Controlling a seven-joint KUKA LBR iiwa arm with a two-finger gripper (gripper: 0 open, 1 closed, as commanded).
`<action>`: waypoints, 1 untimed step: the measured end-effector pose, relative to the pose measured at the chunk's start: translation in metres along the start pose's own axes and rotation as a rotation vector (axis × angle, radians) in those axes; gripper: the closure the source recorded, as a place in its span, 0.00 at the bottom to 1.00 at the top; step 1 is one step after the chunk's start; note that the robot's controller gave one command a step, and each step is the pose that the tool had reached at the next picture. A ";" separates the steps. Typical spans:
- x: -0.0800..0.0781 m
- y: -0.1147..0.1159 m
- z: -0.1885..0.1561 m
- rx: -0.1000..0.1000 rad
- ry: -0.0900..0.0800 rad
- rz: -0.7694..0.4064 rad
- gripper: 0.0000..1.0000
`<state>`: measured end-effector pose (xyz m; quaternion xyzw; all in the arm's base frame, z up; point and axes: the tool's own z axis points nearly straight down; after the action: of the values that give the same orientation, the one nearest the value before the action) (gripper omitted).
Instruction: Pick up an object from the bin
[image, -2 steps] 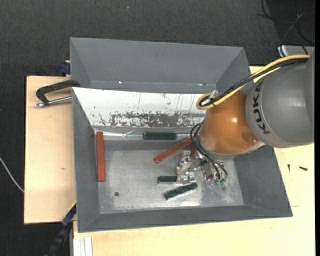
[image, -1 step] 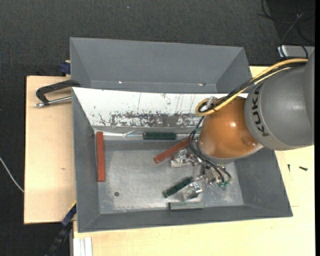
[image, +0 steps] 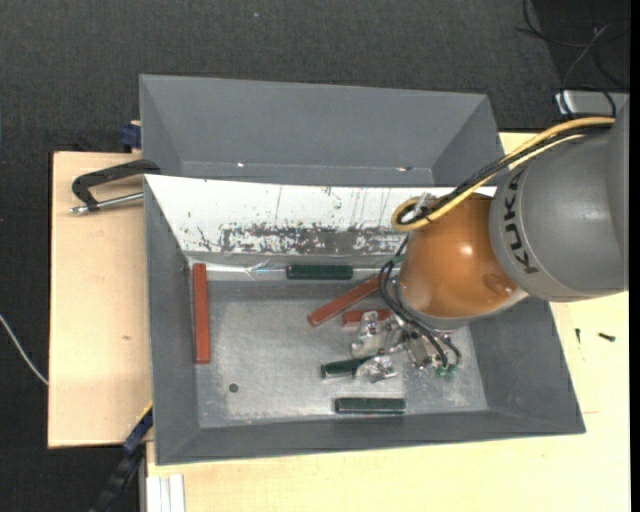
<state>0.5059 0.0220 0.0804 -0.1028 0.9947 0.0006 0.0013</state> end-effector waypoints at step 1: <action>0.000 0.000 0.000 0.000 0.000 0.000 1.00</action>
Offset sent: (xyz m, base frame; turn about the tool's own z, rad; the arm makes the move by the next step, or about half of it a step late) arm 0.0187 -0.0016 0.2089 -0.1461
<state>0.5059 0.0220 0.0804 -0.1028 0.9947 0.0007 0.0014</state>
